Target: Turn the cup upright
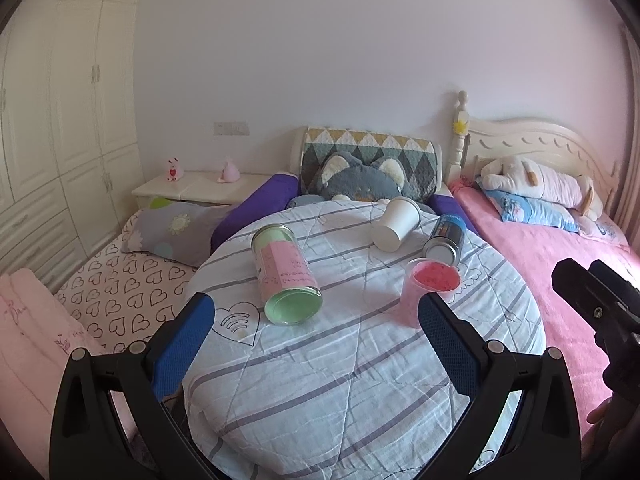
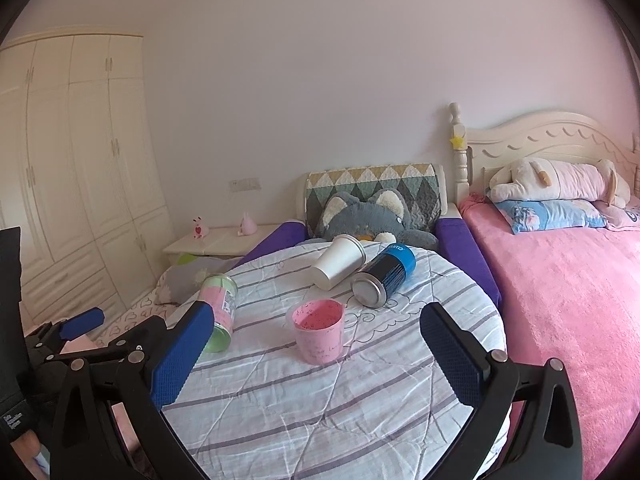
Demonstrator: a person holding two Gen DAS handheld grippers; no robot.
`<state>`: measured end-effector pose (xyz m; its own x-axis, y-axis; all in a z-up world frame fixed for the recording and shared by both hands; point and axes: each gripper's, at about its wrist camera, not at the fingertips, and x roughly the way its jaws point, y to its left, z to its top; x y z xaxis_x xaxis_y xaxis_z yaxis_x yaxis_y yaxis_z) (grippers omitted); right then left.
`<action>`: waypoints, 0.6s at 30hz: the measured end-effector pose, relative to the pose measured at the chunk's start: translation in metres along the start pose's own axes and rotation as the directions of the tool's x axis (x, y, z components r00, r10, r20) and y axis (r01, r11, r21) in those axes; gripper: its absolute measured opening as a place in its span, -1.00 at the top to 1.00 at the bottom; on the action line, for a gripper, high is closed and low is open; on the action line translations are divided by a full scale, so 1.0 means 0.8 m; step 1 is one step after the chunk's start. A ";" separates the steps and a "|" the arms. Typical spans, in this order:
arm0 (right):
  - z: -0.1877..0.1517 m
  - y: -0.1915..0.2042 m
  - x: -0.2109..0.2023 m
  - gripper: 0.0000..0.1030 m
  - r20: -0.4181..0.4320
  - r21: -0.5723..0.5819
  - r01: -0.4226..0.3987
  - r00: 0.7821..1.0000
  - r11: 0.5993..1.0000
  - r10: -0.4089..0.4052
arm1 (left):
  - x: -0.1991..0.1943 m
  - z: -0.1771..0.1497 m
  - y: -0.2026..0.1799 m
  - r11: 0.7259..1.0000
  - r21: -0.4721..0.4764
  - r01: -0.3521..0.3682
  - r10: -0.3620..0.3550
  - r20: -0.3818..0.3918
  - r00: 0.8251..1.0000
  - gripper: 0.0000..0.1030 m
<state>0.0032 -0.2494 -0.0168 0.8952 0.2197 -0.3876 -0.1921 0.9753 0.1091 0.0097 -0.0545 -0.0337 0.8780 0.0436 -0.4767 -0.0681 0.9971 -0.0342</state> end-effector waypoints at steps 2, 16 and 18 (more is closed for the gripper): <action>0.000 0.001 0.000 -1.00 0.002 -0.003 -0.003 1.000 1.000 0.003 | 0.000 0.000 0.001 1.000 -0.004 -0.006 0.006 0.005 1.000 -1.00; 0.000 0.006 0.008 -1.00 -0.001 -0.024 -0.033 0.999 0.999 0.033 | 0.001 0.001 0.003 1.000 -0.004 -0.030 0.030 0.025 0.999 -1.00; 0.001 0.006 0.008 -1.00 -0.001 -0.029 -0.034 0.999 0.999 0.034 | 0.002 0.001 0.002 1.000 -0.005 -0.031 0.031 0.025 0.999 -1.00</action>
<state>0.0084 -0.2430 -0.0179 0.8877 0.2528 -0.3847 -0.2339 0.9675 0.0959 0.0116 -0.0526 -0.0339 0.8873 0.0757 -0.4550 -0.0973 0.9950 -0.0242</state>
